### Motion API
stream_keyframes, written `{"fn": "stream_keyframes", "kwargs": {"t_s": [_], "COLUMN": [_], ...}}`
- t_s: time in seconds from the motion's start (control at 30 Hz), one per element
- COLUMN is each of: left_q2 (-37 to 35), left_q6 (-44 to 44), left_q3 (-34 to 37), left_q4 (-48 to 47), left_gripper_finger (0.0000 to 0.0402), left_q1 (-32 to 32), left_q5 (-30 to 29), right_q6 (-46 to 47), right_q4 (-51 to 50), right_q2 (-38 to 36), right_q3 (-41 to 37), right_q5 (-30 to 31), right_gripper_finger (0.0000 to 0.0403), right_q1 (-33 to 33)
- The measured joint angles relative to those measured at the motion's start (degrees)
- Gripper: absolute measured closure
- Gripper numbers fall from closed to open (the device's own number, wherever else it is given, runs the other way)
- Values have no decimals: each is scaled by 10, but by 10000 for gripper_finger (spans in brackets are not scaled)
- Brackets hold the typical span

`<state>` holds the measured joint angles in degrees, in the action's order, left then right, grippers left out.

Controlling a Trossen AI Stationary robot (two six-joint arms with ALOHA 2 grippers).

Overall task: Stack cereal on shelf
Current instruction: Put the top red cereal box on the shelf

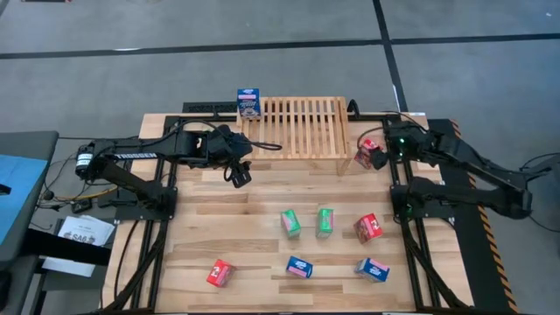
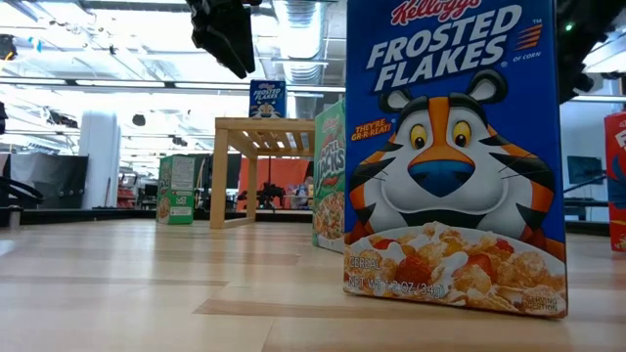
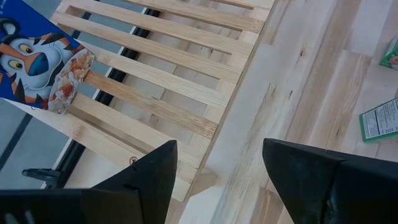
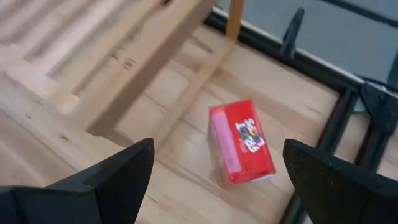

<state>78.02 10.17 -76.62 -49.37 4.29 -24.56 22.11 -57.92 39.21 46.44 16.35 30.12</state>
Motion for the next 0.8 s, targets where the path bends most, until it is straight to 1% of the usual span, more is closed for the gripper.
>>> {"fn": "stream_keyframes", "kwargs": {"t_s": [0.2, 0.33, 0.53, 0.8], "left_q2": [0, 0, 0, 0], "left_q6": [0, 1, 2, 2], "left_q3": [0, 0, 0, 0], "left_q4": [0, 0, 0, 0], "left_gripper_finger": [175, 175, 175, 175], "left_q1": [0, 0, 0, 0], "left_q5": [0, 0, 0, 0], "right_q6": [-35, -61, -93, -120], "right_q4": [-8, -8, -8, -8], "right_q2": [40, 72, 124, 195], "right_q3": [0, 0, 0, 0], "right_q5": [-31, -44, -45, -46], "right_gripper_finger": [21, 21, 21, 28], "right_q1": [58, 85, 110, 117]}}
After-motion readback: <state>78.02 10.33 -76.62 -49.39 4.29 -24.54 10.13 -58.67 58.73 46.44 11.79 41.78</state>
